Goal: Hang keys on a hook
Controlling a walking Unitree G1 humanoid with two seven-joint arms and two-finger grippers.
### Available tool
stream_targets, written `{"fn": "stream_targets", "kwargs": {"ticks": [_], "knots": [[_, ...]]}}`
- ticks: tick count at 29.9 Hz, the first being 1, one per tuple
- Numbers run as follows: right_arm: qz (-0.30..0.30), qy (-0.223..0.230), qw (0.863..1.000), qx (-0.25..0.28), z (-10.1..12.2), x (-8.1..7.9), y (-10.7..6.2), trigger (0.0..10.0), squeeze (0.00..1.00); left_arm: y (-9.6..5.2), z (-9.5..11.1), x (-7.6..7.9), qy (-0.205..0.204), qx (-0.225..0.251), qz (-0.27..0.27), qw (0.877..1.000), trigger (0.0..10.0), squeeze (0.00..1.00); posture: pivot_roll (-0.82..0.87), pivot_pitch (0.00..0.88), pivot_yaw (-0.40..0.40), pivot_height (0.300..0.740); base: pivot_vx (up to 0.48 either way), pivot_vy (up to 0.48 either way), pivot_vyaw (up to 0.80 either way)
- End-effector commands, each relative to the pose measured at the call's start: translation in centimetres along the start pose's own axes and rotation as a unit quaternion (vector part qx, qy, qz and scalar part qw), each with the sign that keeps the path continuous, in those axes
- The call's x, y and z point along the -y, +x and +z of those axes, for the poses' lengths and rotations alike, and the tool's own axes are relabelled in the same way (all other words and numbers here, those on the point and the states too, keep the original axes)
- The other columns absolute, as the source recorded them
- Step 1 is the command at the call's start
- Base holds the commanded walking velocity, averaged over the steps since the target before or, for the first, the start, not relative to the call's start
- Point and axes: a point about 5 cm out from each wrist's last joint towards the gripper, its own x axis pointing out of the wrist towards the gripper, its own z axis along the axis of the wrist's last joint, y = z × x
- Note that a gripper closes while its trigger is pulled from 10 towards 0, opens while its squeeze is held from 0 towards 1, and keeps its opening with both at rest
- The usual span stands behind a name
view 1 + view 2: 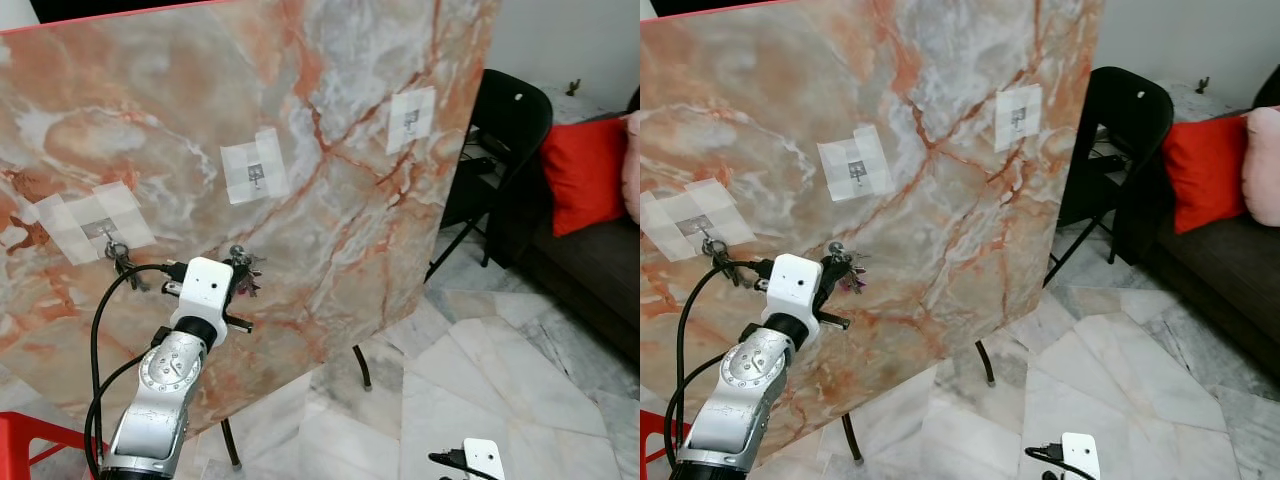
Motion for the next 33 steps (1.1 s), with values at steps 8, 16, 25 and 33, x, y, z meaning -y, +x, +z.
{"fn": "stream_targets", "kwargs": {"ticks": [8,16,25,33], "knots": [[-0.005,0.001,1.0,-0.011,-0.7,0.5,-0.1,10.0,0.0,0.2,1.5,1.0,-0.015,0.035,-0.032,0.999,10.0,0.0,0.08,0.0,-0.037,0.722,0.1,0.0,0.0],[-0.005,0.001,1.0,-0.011,-0.7,0.5,-0.1,10.0,0.0,0.9,3.0,1.4,-0.015,0.049,-0.042,0.998,10.0,0.0,0.08,0.0,-0.035,0.722,0.0,0.0,0.0],[-0.004,0.001,1.0,-0.011,-0.7,0.3,-0.1,10.0,0.0,2.3,5.2,1.0,-0.011,0.082,-0.031,0.996,10.0,0.0,0.07,0.0,-0.028,0.722,0.0,0.0,0.0],[-0.003,-0.003,1.0,-0.011,-0.6,0.1,-0.1,10.0,0.0,4.0,6.5,0.8,-0.006,0.086,-0.025,0.996,10.0,0.0,0.06,0.0,-0.023,0.722,0.0,0.0,0.0]]}}
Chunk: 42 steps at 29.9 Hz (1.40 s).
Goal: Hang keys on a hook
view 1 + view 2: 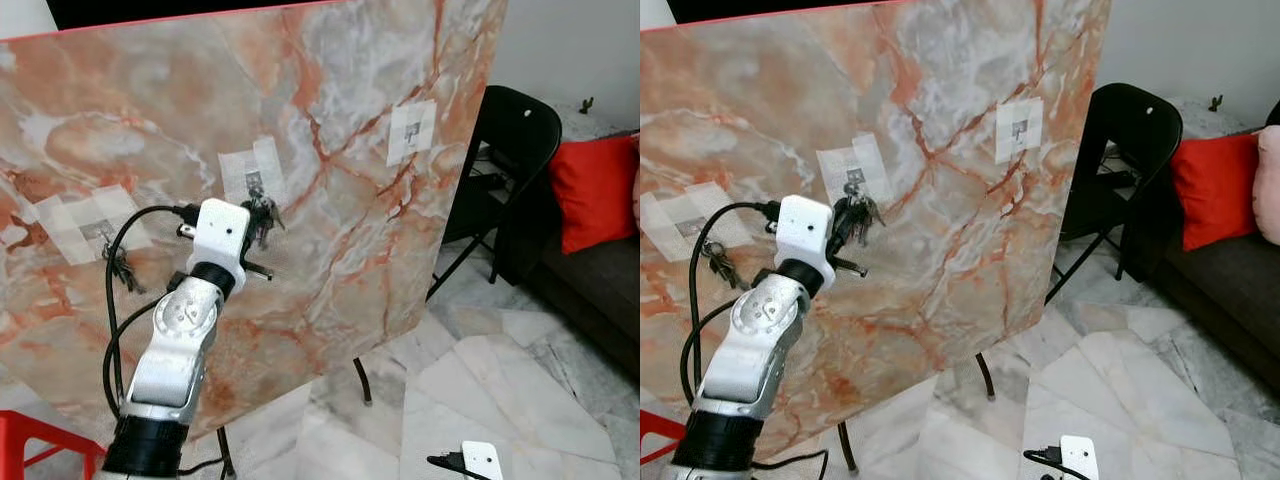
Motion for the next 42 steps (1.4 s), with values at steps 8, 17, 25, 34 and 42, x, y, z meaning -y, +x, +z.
{"fn": "stream_targets", "kwargs": {"ticks": [8,17,25,34,42], "knots": [[0.0,-0.004,1.0,0.001,0.3,-0.1,0.1,10.0,0.0,1.7,-0.2,0.9,0.026,-0.027,-0.01,0.999,10.0,0.0,0.06,0.0,-0.023,0.722,0.0,0.0,0.0],[0.0,-0.007,1.0,0.001,0.3,-0.2,0.1,10.0,0.0,2.8,-0.2,0.3,0.043,-0.043,0.027,0.998,10.0,0.0,0.05,0.0,-0.02,0.722,0.0,0.0,0.0],[0.0,-0.008,1.0,0.001,0.3,-0.2,0.1,10.0,0.0,3.4,-0.4,-1.2,0.059,-0.073,0.086,0.992,10.0,0.0,0.05,0.0,-0.019,0.722,0.0,0.0,0.0],[0.0,-0.009,1.0,0.002,0.3,-0.2,0.1,10.0,0.0,3.5,-0.8,-1.2,0.045,-0.088,0.091,0.991,10.0,0.0,0.05,0.0,-0.019,0.722,0.0,0.0,0.0],[0.001,-0.011,1.0,0.003,0.3,-0.2,0.1,10.0,0.0,3.5,-0.9,-1.1,0.028,-0.09,0.09,0.992,10.0,0.0,0.05,0.0,-0.018,0.722,0.0,0.0,0.0]]}}
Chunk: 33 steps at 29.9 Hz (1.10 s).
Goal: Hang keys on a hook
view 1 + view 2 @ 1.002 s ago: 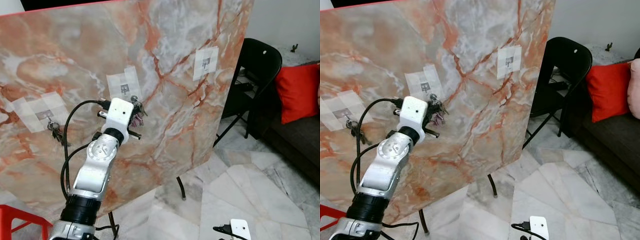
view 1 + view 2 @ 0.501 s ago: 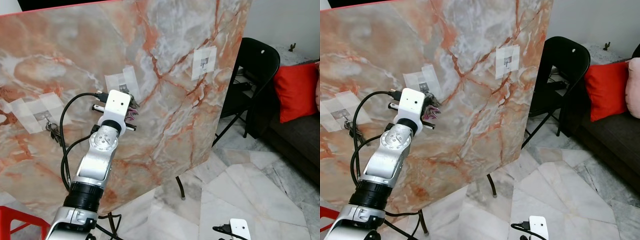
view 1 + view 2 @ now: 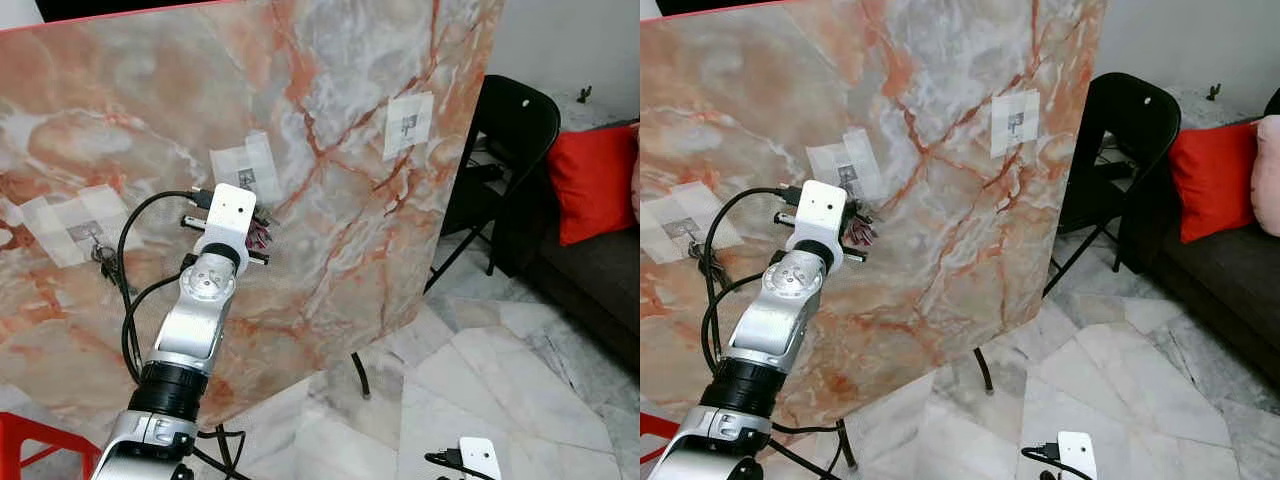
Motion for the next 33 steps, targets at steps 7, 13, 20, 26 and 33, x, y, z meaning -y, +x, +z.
{"fn": "stream_targets", "kwargs": {"ticks": [7,13,20,26,33], "knots": [[-0.001,0.002,1.0,0.003,0.1,-0.1,0.0,10.0,0.0,0.1,0.8,-0.4,-0.048,0.015,0.005,0.999,10.0,0.0,0.05,0.0,-0.02,0.722,0.0,0.0,0.0],[-0.002,0.003,1.0,0.006,0.1,-0.1,0.0,10.0,0.0,-0.2,1.3,-0.1,-0.125,0.032,-0.024,0.991,10.0,0.0,0.05,0.0,-0.02,0.722,0.0,0.0,0.0],[-0.003,0.003,1.0,0.006,0.0,0.0,0.0,10.0,0.0,-0.7,1.2,0.5,-0.199,0.039,-0.052,0.978,10.0,0.0,0.05,0.0,-0.021,0.722,0.0,0.0,0.0],[-0.004,0.003,1.0,0.007,0.0,0.0,0.0,10.0,0.0,-0.9,1.2,0.6,-0.203,0.044,-0.062,0.976,10.0,0.0,0.05,0.0,-0.022,0.722,0.0,0.0,0.0],[-0.004,0.002,1.0,0.008,0.1,0.1,0.0,10.0,0.0,-1.0,1.7,0.6,-0.182,0.059,-0.079,0.978,10.0,0.0,0.05,0.0,-0.026,0.722,0.0,0.0,0.0]]}}
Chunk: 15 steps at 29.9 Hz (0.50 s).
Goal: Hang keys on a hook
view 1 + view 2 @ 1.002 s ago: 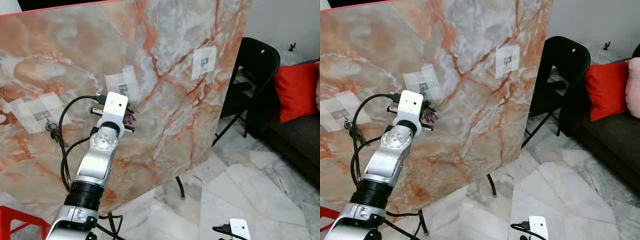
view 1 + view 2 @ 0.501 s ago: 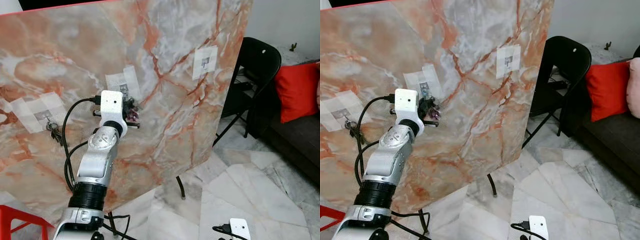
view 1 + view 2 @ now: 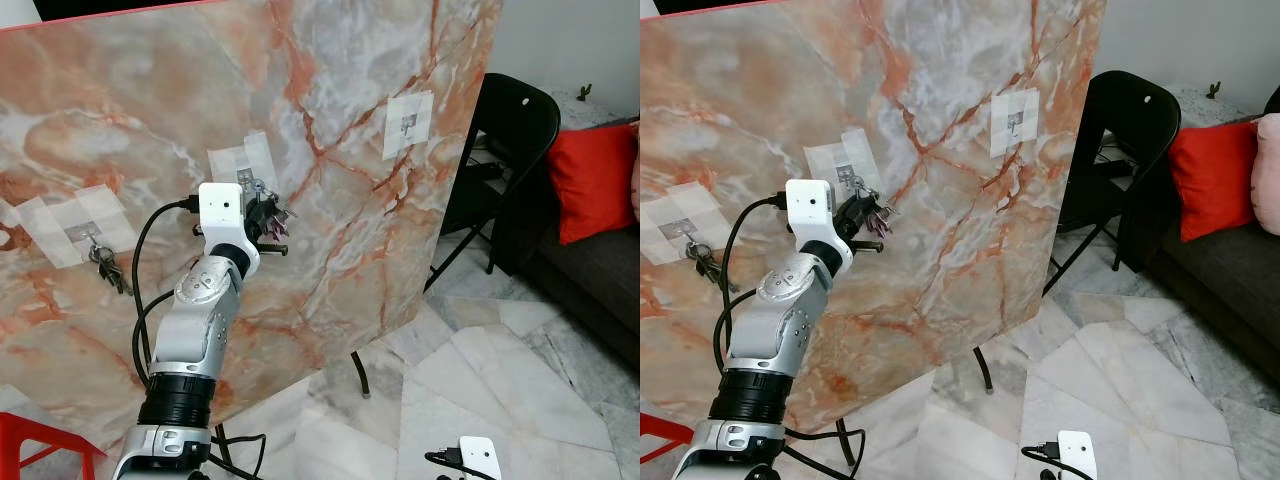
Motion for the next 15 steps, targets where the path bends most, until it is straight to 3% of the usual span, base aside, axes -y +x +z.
{"fn": "stream_targets", "kwargs": {"ticks": [1,5,15], "knots": [[-0.002,0.003,1.0,0.004,0.0,0.1,0.0,10.0,0.0,-0.1,0.8,0.3,0.019,0.019,-0.012,1.0,10.0,0.0,0.05,0.0,-0.026,0.722,0.0,0.0,0.0],[-0.003,0.003,1.0,0.005,0.1,0.1,0.0,10.0,0.0,-0.1,1.3,-0.1,0.071,0.03,-0.001,0.997,10.0,0.0,0.05,0.0,-0.025,0.722,0.0,0.0,0.0],[-0.003,0.001,1.0,0.006,0.1,0.0,0.0,10.0,0.0,-0.6,0.9,-1.6,0.087,0.018,0.014,0.996,10.0,0.0,0.05,0.0,-0.026,0.722,0.0,0.0,0.0]]}}
